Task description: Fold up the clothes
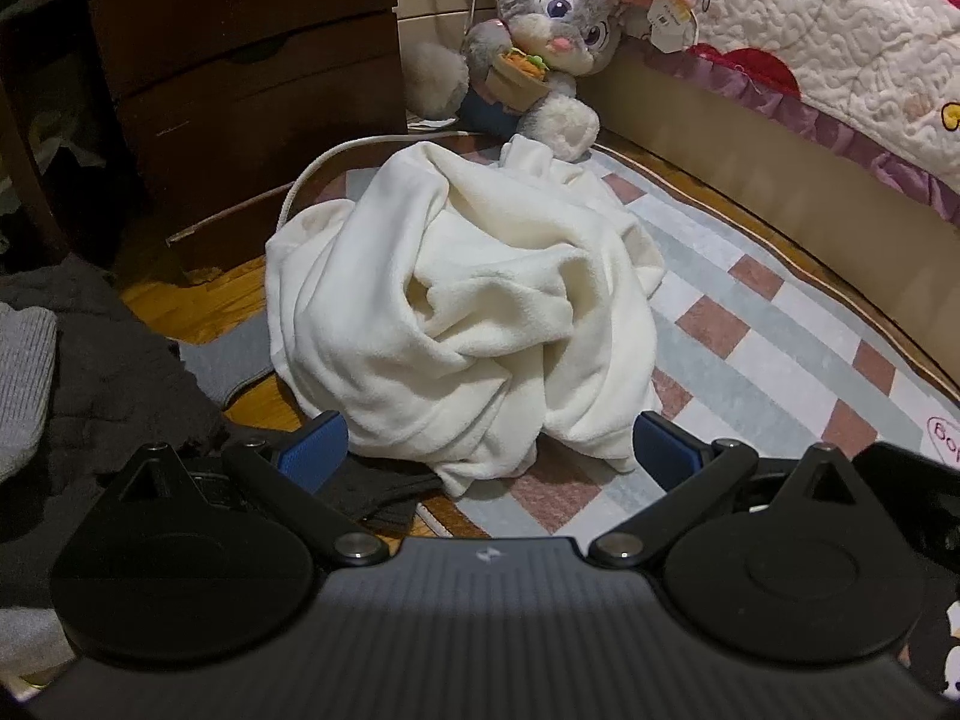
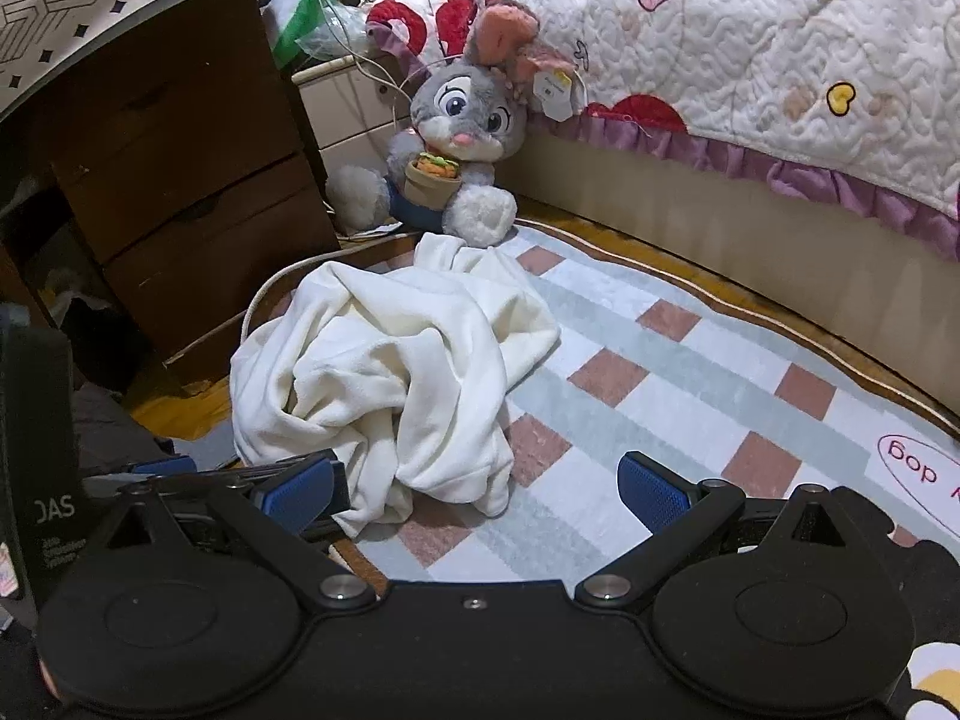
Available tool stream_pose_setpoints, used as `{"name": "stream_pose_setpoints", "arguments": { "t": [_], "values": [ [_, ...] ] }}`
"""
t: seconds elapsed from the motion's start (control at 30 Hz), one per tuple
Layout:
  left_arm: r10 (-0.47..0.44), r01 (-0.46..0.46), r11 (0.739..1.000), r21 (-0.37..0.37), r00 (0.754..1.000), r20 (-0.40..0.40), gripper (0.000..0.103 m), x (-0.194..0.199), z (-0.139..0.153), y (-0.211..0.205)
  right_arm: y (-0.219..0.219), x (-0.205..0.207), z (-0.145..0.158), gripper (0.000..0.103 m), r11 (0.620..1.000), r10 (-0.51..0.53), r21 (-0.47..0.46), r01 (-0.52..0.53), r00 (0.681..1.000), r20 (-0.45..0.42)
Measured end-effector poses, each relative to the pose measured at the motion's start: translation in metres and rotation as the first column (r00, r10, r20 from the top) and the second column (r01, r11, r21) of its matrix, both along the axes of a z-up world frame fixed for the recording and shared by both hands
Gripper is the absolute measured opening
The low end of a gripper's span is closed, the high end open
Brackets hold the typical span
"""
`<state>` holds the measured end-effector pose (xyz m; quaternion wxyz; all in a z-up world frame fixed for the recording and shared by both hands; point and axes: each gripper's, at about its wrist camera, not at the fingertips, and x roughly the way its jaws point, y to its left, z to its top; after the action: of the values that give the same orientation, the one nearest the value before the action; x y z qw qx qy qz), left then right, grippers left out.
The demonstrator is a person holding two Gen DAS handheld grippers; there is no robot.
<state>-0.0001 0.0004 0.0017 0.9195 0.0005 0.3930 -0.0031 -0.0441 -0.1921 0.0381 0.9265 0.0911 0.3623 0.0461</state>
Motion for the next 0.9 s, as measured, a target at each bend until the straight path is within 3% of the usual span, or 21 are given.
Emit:
{"name": "stream_pose_setpoints", "arguments": {
  "t": [0.9],
  "values": [
    [-0.022, 0.023, 1.000, -0.006, 1.000, 0.005, 0.103, 0.0005, -0.0031, 0.0053, 0.0033, -0.0045, -0.0024, 0.102, 0.999, -0.018, 0.029, 0.018, 1.000, 0.004]
  ]
}}
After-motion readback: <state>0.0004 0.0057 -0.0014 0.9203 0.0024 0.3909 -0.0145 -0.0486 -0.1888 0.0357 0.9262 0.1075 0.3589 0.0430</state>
